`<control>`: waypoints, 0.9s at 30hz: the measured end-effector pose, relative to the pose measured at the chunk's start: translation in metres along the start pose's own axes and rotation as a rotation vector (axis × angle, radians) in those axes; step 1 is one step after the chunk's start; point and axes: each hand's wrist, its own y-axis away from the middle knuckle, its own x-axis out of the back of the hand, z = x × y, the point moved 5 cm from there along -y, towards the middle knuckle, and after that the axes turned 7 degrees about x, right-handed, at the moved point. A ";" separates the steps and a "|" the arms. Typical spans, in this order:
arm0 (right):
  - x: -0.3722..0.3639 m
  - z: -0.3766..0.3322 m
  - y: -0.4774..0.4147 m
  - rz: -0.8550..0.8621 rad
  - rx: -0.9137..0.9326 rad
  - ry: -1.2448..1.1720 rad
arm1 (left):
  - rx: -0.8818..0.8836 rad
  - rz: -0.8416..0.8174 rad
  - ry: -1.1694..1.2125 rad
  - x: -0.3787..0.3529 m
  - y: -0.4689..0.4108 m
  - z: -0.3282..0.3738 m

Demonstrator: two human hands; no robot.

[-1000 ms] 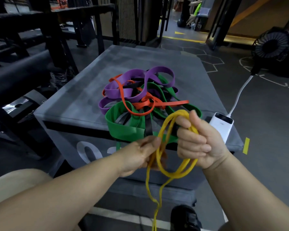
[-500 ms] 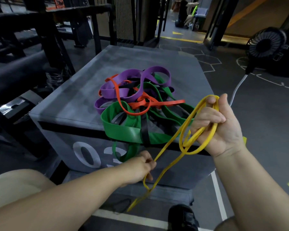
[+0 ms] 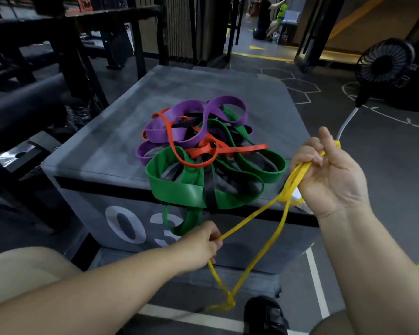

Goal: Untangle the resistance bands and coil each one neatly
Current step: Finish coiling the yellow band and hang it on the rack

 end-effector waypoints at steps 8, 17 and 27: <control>0.006 0.014 0.003 0.026 0.029 0.327 | -0.434 0.050 -0.210 0.013 0.019 0.034; 0.012 0.070 0.022 -0.131 -0.162 0.817 | -0.712 0.278 -0.202 0.040 0.045 0.058; 0.014 0.101 0.050 -0.247 -0.464 1.000 | -0.717 0.447 0.026 0.057 0.048 0.056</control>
